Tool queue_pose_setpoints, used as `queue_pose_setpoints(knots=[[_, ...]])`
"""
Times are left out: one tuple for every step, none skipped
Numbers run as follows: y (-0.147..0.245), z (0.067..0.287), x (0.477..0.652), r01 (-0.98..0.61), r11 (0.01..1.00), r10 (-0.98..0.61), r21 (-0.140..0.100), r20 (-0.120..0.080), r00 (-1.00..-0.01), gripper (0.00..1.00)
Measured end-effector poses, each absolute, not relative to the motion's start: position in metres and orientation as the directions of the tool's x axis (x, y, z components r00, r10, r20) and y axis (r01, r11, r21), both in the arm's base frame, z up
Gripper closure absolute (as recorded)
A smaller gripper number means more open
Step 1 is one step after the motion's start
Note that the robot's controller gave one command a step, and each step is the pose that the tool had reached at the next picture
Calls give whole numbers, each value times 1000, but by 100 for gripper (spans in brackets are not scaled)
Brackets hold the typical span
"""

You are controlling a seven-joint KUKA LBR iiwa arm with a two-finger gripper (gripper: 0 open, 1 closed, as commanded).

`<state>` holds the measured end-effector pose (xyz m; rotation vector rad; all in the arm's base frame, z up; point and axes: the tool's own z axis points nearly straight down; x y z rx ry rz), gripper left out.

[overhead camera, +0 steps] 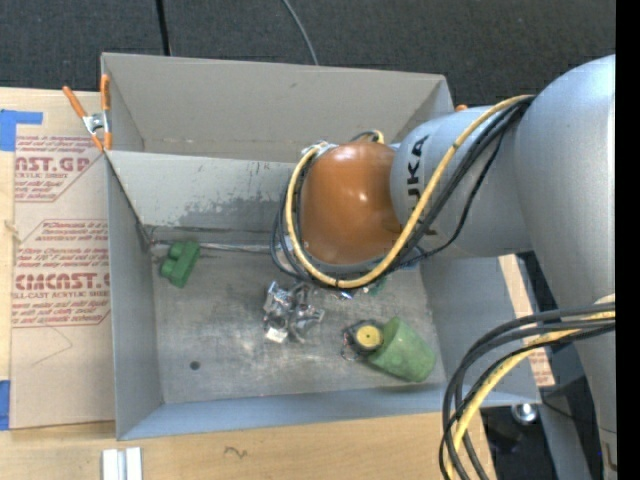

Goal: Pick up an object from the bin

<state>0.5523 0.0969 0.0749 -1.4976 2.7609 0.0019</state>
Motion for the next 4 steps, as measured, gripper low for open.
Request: queue_pose_setpoints(knots=[[98,164,559,-812,583,-812,-6,-8,-583,100],[98,252,556,-845,534,-845,-7,-8,-534,100],[170,121,537,-757,653,-757,7,2,-653,100],[176,218,544,-715,699,-715,-4,-10,-699,100]])
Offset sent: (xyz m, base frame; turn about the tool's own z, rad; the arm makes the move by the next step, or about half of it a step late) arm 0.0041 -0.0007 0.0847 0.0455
